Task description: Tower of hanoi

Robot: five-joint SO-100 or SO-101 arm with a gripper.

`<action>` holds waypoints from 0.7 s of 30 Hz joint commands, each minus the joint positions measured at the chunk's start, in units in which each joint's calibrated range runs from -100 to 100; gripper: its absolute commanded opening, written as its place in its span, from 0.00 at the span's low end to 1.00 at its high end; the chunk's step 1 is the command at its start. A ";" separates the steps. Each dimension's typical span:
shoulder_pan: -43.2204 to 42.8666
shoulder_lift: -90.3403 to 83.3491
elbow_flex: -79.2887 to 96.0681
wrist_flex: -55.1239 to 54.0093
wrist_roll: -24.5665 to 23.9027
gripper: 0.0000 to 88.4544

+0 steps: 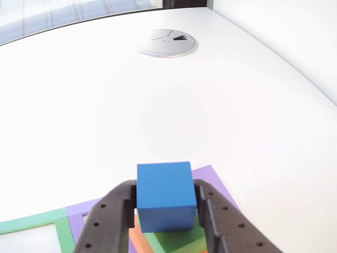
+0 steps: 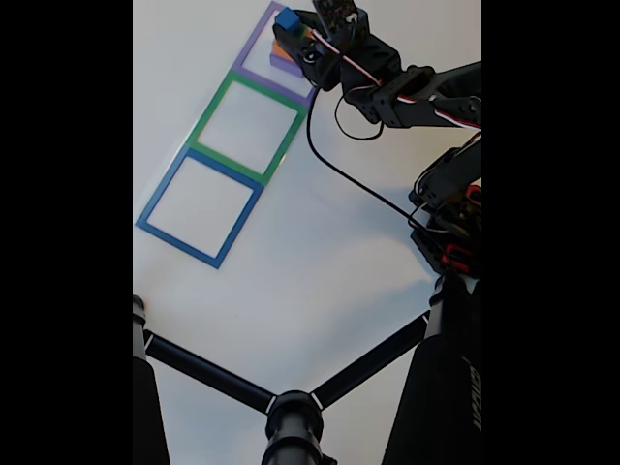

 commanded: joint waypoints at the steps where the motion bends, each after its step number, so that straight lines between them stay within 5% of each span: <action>1: -0.28 -1.36 -0.78 -1.40 0.54 0.03; 9: -0.76 -10.73 -1.05 9.69 0.54 0.02; 21: -3.06 -40.36 -29.69 80.30 0.54 0.01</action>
